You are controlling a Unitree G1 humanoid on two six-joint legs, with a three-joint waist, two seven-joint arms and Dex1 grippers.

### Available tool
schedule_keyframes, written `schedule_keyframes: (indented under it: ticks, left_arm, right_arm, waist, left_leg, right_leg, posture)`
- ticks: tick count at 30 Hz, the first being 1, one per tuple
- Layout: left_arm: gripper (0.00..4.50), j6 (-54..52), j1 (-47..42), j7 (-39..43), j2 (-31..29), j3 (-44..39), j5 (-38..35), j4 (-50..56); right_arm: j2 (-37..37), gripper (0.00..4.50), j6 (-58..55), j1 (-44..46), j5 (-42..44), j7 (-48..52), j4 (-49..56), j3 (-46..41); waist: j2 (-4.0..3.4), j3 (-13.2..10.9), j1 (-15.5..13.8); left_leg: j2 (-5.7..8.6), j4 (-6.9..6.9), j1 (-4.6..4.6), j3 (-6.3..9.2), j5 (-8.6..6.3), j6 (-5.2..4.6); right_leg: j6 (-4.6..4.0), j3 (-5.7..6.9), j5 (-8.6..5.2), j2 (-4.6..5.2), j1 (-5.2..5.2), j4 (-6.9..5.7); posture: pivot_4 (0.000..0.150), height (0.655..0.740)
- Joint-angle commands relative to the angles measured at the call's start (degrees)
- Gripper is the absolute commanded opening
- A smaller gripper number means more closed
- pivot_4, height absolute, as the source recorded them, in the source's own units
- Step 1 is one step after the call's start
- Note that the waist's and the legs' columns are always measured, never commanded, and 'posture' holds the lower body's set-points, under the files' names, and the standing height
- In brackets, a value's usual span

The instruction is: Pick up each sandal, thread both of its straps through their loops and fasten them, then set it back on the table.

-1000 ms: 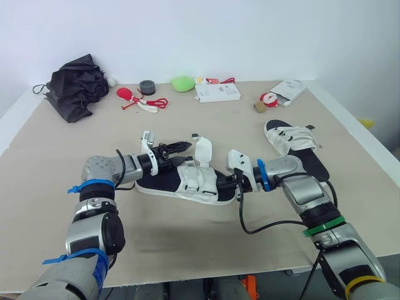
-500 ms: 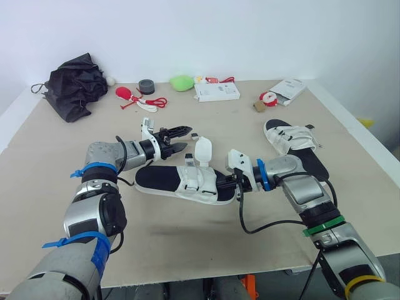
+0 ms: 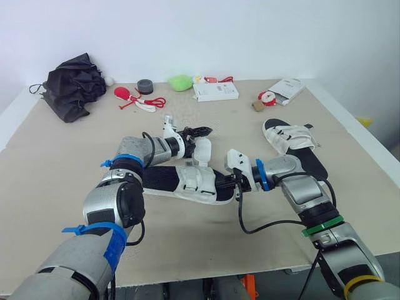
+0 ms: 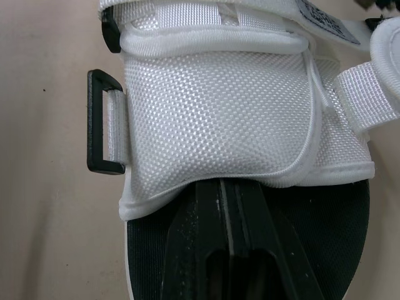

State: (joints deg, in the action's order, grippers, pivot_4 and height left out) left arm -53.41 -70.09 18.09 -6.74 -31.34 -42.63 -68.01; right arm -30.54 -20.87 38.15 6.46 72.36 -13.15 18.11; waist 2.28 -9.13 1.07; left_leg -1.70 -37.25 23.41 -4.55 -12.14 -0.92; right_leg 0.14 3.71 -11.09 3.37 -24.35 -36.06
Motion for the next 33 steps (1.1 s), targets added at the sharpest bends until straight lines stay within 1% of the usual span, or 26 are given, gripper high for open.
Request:
schedule_keyframes:
  ticks: [1,5,6,8,10,13,14,20,22,24,27,29,31,33]
  left_arm:
    - [3.41,5.2,-1.3,0.0,1.2,-0.8,1.4,-2.6]
    - [3.41,9.3,-2.0,-0.2,2.0,-1.1,2.4,-3.9]
    - [3.18,9.6,-2.1,-0.1,2.1,-1.2,2.5,-4.1]
    - [2.63,9.8,-2.3,0.2,2.2,-1.3,2.7,-4.4]
    - [1.69,10.1,-2.4,0.1,2.2,-1.5,2.9,-4.6]
    - [0.15,11.0,-2.3,0.0,2.0,-1.7,3.2,-4.8]
    - [0.04,11.1,-2.3,0.0,1.9,-1.8,3.3,-4.8]
    - [0.04,11.5,-2.0,1.3,1.6,-1.2,4.2,-4.5]
    - [0.04,11.9,-1.8,4.2,1.7,0.5,5.6,-3.4]
    - [0.04,11.4,-1.5,10.4,1.9,4.1,7.9,-0.8]
    - [0.04,10.0,1.2,22.4,2.5,11.7,10.9,7.2]
    - [0.04,8.7,4.4,27.5,2.6,15.8,11.3,14.2]
    - [0.04,10.3,9.6,32.0,2.2,21.2,12.7,24.0]
    - [0.04,11.8,14.9,35.6,1.5,24.9,12.6,34.2]
  right_arm:
    - [-1.0,0.00,-2.0,-2.3,-2.6,-1.7,-2.0,1.7]
    - [-1.1,0.00,-2.3,-2.5,-2.6,-1.8,-1.6,1.6]
    - [-1.1,0.00,-2.4,-2.5,-2.6,-1.8,-1.6,1.6]
    - [-1.2,0.00,-2.5,-2.6,-2.6,-1.9,-1.5,1.4]
    - [-1.2,0.00,-2.6,-2.7,-2.5,-1.9,-1.3,1.3]
    - [-1.2,0.00,-2.7,-2.8,-2.6,-1.9,-1.3,1.2]
    - [-1.2,0.00,-2.7,-2.8,-2.5,-1.9,-1.2,1.2]
    - [-0.8,0.00,-2.6,-2.8,-2.5,-2.1,-1.4,1.3]
    - [-0.7,0.00,-2.6,-2.8,-2.5,-2.1,-1.4,1.3]
    - [-0.7,0.00,-2.6,-2.9,-2.5,-2.2,-1.4,1.3]
    - [-0.8,0.00,-2.6,-3.1,-2.5,-2.3,-1.2,1.2]
    - [-0.9,0.00,-2.6,-3.3,-2.5,-2.3,-1.1,1.1]
    - [-1.0,0.00,-2.7,-3.6,-2.5,-2.3,-0.9,1.0]
    - [-1.2,0.00,-2.7,-3.8,-2.4,-2.2,-0.8,1.0]
  waist:
    - [0.00,0.0,0.0]
    - [0.00,0.0,0.0]
    - [0.00,0.0,0.0]
    - [0.00,0.0,0.0]
    - [0.01,0.0,0.0]
    - [0.01,0.0,0.0]
    - [0.01,0.0,0.0]
    - [0.01,0.0,0.0]
    - [0.01,0.0,0.0]
    - [0.02,0.0,0.0]
    - [0.02,0.0,0.0]
    - [0.02,0.0,0.1]
    - [0.01,0.0,0.1]
    - [0.00,0.0,0.2]
  left_leg:
    - [0.00,0.01,0.00,0.00,0.00,0.00]
    - [0.00,0.00,0.01,-0.04,-0.01,0.01]
    - [0.00,0.01,0.01,-0.04,-0.01,0.01]
    - [0.00,0.04,0.01,-0.03,-0.01,0.01]
    - [0.00,0.07,0.01,-0.03,-0.01,0.02]
    - [0.00,0.10,0.01,-0.04,-0.01,0.02]
    - [0.00,0.10,0.01,-0.04,-0.01,0.02]
    - [0.00,0.14,0.00,-0.04,-0.01,0.02]
    - [0.00,0.15,0.00,-0.03,-0.01,0.02]
    - [0.01,0.17,0.00,-0.03,-0.01,0.02]
    - [0.01,0.22,0.01,-0.05,-0.01,0.03]
    - [0.01,0.30,0.00,-0.06,0.00,0.06]
    - [0.02,0.43,-0.03,-0.09,0.02,0.09]
    - [0.01,0.63,-0.11,-0.14,0.06,0.14]
  right_leg:
    - [0.00,0.02,0.00,0.00,0.00,0.00]
    - [0.01,0.07,0.00,0.01,-0.01,0.04]
    - [0.01,0.07,0.01,0.01,-0.01,0.04]
    - [0.01,0.09,0.00,0.01,-0.02,0.04]
    - [0.01,0.11,-0.01,0.01,-0.02,0.05]
    - [0.02,0.11,-0.02,0.01,-0.02,0.07]
    - [0.02,0.12,-0.02,0.01,-0.02,0.07]
    - [0.02,0.13,-0.02,0.01,-0.03,0.08]
    - [0.02,0.14,-0.02,0.00,-0.03,0.09]
    - [0.02,0.15,-0.03,0.00,-0.03,0.10]
    - [-0.02,0.15,-0.05,-0.02,-0.06,0.10]
    - [-0.06,0.13,-0.07,-0.02,-0.07,0.13]
    - [-0.10,0.09,-0.09,-0.01,-0.07,0.17]
    - [-0.14,-0.10,-0.12,-0.02,-0.07,0.23]
  posture:
    - [0.150,0.7400]
    - [0.150,0.7400]
    - [0.150,0.7400]
    - [0.150,0.7400]
    - [0.150,0.7400]
    - [0.150,0.7400]
    - [0.150,0.7400]
    - [0.150,0.7400]
    - [0.150,0.7400]
    - [0.150,0.7400]
    - [0.150,0.7400]
    - [0.150,0.7400]
    - [0.150,0.7400]
    - [0.150,0.7400]
